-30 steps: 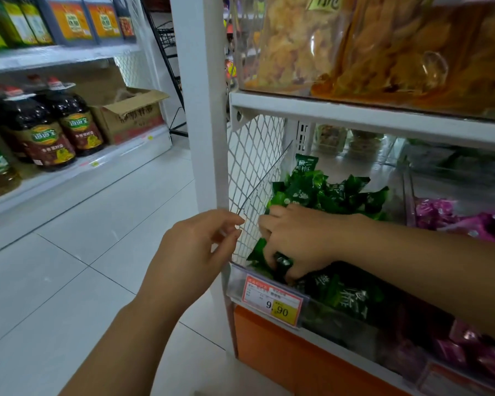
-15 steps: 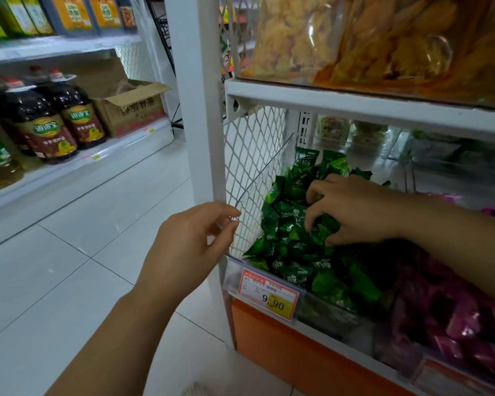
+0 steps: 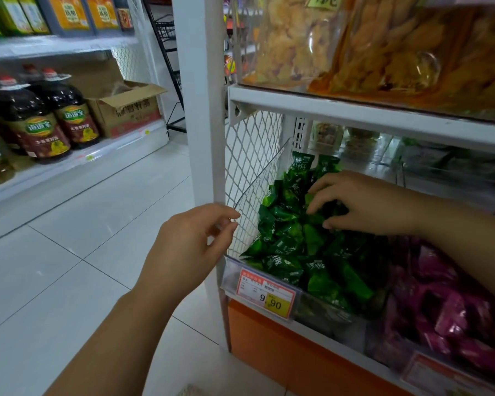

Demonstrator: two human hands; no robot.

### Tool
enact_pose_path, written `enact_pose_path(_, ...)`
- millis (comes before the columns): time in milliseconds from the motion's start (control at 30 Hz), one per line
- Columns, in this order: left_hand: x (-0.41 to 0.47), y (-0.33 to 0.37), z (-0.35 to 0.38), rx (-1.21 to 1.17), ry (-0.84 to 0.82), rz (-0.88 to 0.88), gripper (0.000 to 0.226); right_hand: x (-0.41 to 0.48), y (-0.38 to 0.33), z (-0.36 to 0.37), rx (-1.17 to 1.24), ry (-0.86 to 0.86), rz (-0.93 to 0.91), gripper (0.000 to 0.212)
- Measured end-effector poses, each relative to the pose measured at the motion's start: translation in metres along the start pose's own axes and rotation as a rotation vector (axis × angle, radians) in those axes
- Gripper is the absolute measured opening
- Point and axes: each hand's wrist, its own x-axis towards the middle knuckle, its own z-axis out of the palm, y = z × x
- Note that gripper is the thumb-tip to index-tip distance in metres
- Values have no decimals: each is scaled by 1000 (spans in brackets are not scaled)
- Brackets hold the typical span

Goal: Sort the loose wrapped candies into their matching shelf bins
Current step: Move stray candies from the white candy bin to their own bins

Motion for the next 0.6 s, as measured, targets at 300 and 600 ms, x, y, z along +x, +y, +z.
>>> enact_pose_path(300, 0, 0, 0, -7, 8, 8, 16, -17, -30, -1, 458, -712, 125, 31)
enact_pose_path(600, -1, 2, 1, -23, 28, -9, 16, 12, -39, 18, 112, -541, 162, 69)
